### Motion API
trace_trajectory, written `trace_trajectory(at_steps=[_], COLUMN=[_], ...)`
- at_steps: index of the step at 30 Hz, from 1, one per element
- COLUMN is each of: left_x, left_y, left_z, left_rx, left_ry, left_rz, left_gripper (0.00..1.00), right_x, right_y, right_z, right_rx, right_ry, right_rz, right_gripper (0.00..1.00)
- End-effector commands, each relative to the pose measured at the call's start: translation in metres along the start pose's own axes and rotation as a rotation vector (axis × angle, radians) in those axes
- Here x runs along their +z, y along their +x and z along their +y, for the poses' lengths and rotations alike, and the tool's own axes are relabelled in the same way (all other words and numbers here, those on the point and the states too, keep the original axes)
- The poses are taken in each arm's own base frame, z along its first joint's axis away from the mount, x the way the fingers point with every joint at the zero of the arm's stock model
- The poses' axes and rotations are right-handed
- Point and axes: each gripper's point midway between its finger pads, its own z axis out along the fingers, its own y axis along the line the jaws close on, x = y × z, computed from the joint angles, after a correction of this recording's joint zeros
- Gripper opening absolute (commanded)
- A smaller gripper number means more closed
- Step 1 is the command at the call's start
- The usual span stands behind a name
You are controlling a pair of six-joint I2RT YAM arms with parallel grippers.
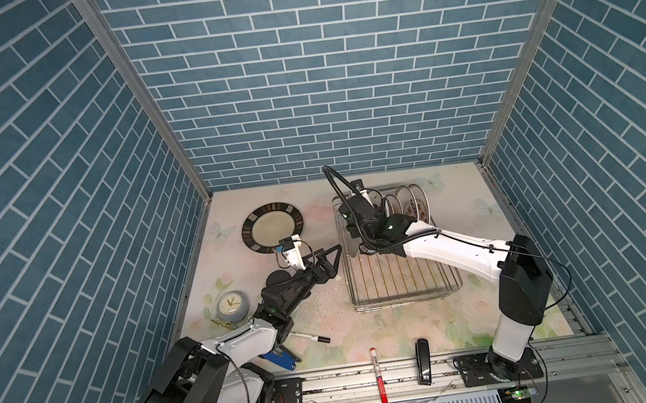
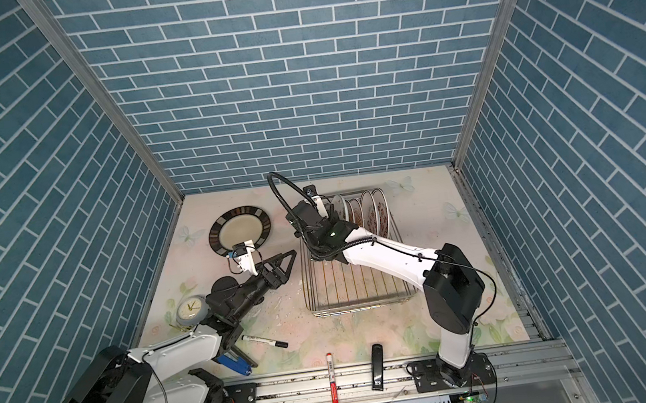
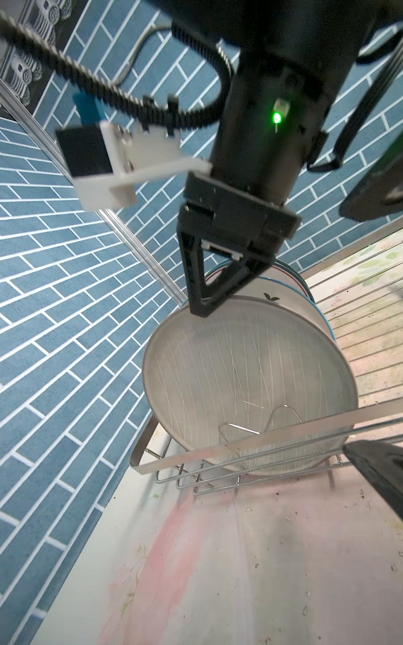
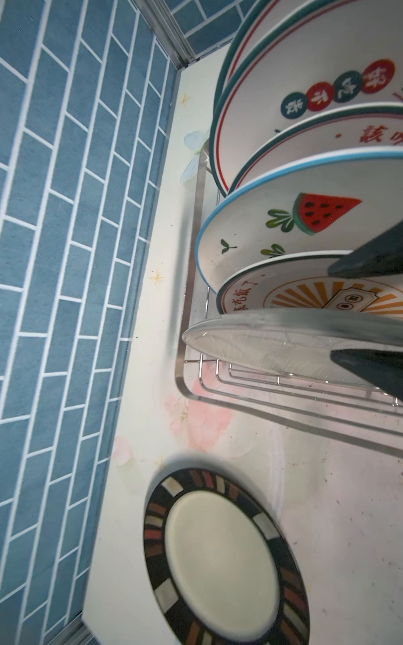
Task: Unload the plates from the dish rack
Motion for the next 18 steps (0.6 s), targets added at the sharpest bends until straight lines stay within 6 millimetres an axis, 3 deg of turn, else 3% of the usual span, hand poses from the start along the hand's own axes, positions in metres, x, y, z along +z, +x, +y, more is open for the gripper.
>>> trace_trajectory(at_steps=[1, 8, 18], left_x=[0.001, -0.002, -0.003], left_y=[-0.008, -0.008, -0.007], left_z=[-0.007, -0.001, -0.002], left_rx=[0.015, 0.011, 0.006], left_ry=[0.006, -0.019, -0.013], left_rz=[-0.026, -0.042, -0.036], left_gripper=[1.0, 1.0, 1.0], right_x=[0.013, 0.03, 0.033], right_y=[0.004, 0.011, 0.004], right_z=[0.008, 0.017, 0.007], right_rx=[0.026, 0.016, 0.029], right_ry=[-0.017, 0.007, 0.107], right_rz=[0.046, 0.08, 0.064], right_gripper=[0.33, 0.27, 0.16])
